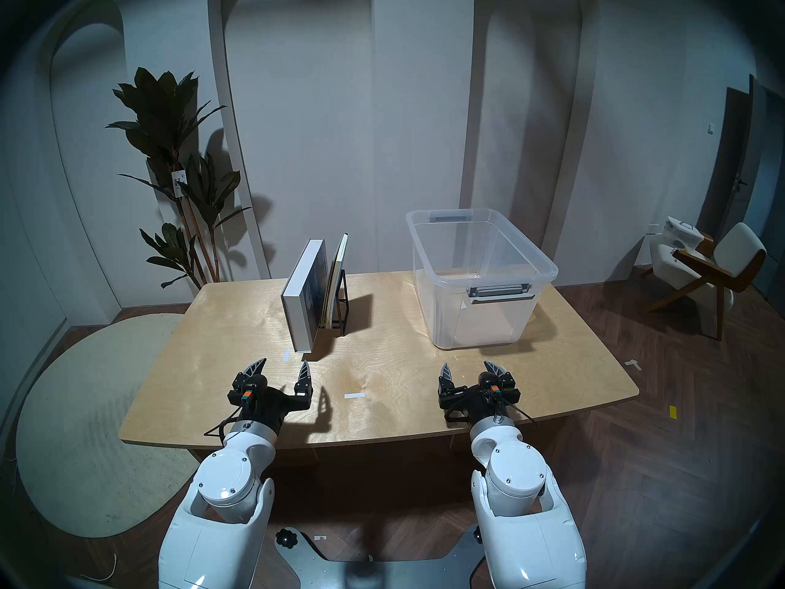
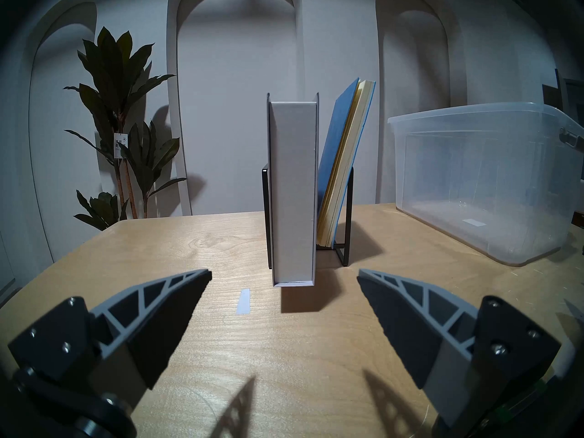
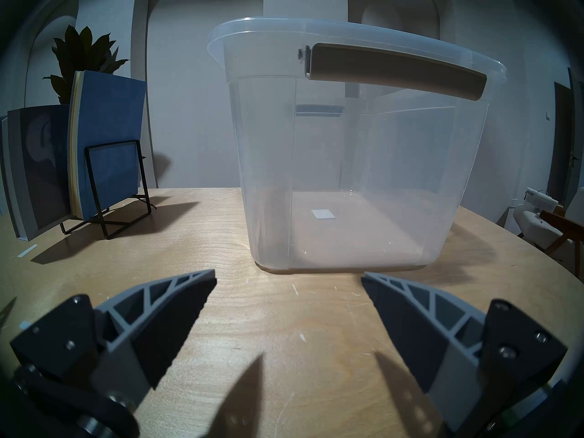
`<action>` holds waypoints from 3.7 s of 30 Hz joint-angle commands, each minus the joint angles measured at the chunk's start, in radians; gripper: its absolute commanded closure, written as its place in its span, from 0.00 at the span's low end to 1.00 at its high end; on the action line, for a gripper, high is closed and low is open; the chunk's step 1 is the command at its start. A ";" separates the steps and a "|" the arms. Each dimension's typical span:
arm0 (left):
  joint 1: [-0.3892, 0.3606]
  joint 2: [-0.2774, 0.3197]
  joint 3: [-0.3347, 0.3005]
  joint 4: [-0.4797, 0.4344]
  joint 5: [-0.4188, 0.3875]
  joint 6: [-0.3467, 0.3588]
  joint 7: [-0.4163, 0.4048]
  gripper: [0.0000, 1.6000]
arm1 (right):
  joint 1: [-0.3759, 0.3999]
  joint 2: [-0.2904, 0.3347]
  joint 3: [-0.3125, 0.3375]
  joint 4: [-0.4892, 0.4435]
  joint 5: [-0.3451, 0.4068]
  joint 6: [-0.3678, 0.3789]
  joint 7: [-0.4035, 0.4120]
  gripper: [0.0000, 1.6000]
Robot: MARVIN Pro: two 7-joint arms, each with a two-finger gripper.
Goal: Pack the books into the storage box
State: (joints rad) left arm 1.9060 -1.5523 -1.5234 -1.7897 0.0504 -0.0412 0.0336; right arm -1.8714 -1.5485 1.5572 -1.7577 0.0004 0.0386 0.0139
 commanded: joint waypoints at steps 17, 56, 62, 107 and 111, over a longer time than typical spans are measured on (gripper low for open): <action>-0.103 0.077 -0.070 0.031 0.017 -0.185 -0.023 0.00 | 0.003 0.000 0.000 -0.018 0.000 -0.004 0.000 0.00; -0.371 0.113 -0.008 0.197 -0.121 0.069 -0.148 0.00 | 0.003 -0.001 0.000 -0.019 0.000 -0.004 0.001 0.00; -0.382 0.116 -0.014 0.218 -0.129 0.046 -0.151 0.00 | 0.003 -0.001 0.000 -0.019 0.000 -0.004 0.001 0.00; -0.613 0.282 0.014 0.177 0.100 -0.120 -0.202 1.00 | 0.008 -0.001 0.000 -0.010 -0.001 -0.005 0.000 0.00; -0.647 0.317 0.023 0.140 0.174 -0.114 -0.204 1.00 | 0.008 -0.001 0.000 -0.010 -0.001 -0.006 0.000 0.00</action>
State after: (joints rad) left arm 1.3631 -1.3065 -1.5067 -1.5542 0.1249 -0.1473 -0.1743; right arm -1.8703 -1.5489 1.5575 -1.7476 -0.0012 0.0385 0.0140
